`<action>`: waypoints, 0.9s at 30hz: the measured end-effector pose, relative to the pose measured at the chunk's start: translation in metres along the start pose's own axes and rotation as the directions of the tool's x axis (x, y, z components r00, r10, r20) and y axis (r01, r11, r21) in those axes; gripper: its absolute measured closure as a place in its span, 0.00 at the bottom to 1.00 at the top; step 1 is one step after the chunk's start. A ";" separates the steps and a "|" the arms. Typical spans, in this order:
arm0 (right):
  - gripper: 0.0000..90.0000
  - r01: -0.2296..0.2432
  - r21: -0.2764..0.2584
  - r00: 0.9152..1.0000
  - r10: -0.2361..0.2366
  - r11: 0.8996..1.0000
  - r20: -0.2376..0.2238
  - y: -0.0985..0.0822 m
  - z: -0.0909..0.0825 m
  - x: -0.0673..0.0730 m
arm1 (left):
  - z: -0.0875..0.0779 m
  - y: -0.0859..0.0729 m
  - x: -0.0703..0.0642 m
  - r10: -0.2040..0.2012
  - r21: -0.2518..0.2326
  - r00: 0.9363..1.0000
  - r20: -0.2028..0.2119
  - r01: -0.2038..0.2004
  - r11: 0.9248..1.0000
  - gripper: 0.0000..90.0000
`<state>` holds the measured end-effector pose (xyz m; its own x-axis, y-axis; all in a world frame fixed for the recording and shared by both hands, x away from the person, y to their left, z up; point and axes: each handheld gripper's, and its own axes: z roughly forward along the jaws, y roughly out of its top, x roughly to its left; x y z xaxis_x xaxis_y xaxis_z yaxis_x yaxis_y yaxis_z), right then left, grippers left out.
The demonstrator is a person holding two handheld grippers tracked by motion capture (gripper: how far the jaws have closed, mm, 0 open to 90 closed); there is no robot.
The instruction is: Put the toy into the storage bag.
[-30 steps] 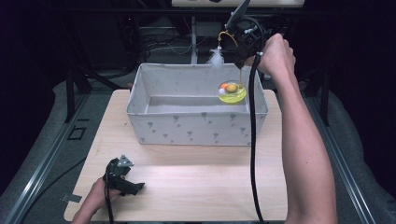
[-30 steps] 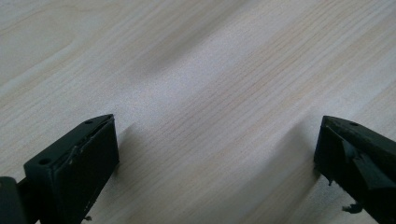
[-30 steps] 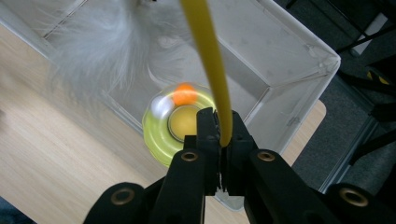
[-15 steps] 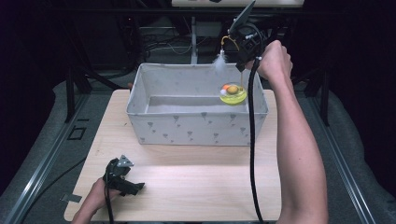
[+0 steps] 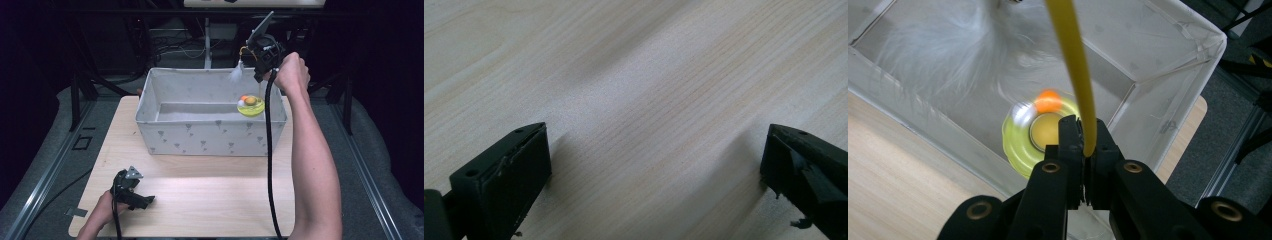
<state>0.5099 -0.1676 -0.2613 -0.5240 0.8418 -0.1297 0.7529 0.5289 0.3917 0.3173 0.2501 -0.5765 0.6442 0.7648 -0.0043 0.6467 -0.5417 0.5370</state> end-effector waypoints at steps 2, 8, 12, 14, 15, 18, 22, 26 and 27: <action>0.98 -0.007 0.003 1.000 0.007 1.000 -0.003 -0.001 0.003 -0.002 | 0.000 0.000 0.000 0.000 0.000 1.000 0.000 0.000 1.000 0.00; 0.98 -0.010 0.016 1.000 0.010 1.000 0.001 -0.005 0.011 -0.004 | 0.000 0.000 0.000 -0.003 -0.003 1.000 -0.001 0.003 1.000 0.00; 0.98 -0.013 0.020 1.000 0.013 1.000 0.008 -0.008 0.017 -0.005 | 0.000 0.000 0.000 -0.002 -0.003 1.000 -0.001 0.002 1.000 0.00; 0.98 -0.015 0.025 1.000 0.015 1.000 0.003 -0.010 0.019 -0.006 | 0.000 0.000 0.000 0.000 -0.001 1.000 -0.001 0.000 1.000 0.00; 0.98 -0.017 0.026 1.000 0.017 1.000 0.005 -0.010 0.020 -0.006 | 0.000 0.000 0.000 0.001 -0.001 1.000 -0.001 -0.001 1.000 0.00; 0.98 -0.020 0.029 1.000 0.020 0.999 -0.001 -0.012 0.024 -0.006 | 0.000 0.000 0.000 0.003 0.001 1.000 -0.001 -0.003 1.000 0.00; 0.98 -0.026 0.035 1.000 0.026 0.999 -0.004 -0.015 0.029 -0.008 | 0.000 0.000 0.000 0.000 -0.001 1.000 -0.001 0.000 1.000 0.00; 0.98 -0.035 0.047 0.999 0.035 0.998 -0.007 -0.019 0.034 -0.010 | 0.000 0.000 0.000 0.000 -0.001 1.000 -0.001 0.000 1.000 0.00; 0.98 -0.035 0.047 0.999 0.035 0.998 -0.007 -0.019 0.034 -0.010 | 0.000 0.000 0.000 0.000 -0.001 1.000 -0.001 0.000 1.000 0.00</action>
<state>0.5144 -0.1820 -0.2988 -0.4999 0.8592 -0.1089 0.7887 0.5035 0.3527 0.3174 0.2500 -0.5765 0.6442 0.7649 -0.0037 0.6460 -0.5415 0.5380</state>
